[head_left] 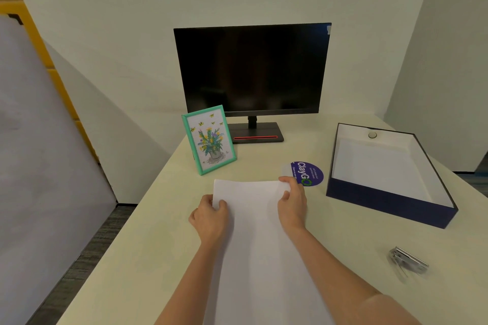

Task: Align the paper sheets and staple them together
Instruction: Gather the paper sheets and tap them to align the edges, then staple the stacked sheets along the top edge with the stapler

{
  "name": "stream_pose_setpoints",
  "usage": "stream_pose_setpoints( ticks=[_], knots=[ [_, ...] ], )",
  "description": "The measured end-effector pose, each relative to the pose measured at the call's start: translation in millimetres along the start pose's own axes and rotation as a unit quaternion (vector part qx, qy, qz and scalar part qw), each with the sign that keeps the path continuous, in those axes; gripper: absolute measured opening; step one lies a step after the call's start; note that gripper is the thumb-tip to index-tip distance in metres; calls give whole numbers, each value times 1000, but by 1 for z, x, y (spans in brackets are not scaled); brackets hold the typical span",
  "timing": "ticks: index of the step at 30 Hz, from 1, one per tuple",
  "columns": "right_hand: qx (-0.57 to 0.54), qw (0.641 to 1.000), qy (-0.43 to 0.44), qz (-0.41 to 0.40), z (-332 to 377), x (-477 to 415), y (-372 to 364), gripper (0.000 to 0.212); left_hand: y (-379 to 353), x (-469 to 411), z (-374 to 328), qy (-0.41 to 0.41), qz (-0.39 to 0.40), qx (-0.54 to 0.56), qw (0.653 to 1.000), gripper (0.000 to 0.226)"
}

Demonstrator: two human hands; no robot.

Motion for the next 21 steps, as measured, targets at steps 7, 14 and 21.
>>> stream_pose_setpoints(
  ticks=[7, 14, 21],
  knots=[
    [6, 1000, 9, 2, 1, 1, 0, 47, -9, -4, 15, -25, 0, -23, 999, 12],
    [-4, 1000, -4, -3, 2, -1, 2, 49, -10, -4, 12, -35, -7, -33, 999, 11],
    [-77, 996, -39, 36, 14, -2, 30, 51, -10, -4, 13, -27, -2, -42, 999, 16]
  ],
)
Point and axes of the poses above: each hand's wrist, its own x-axis away from the middle knuckle, its own y-axis out of the back of the hand, z = x × y, the point moved 3 cm from there along -x, towards the middle knuckle, and after that the axes turned 3 degrees about x, right-handed, at the moved point
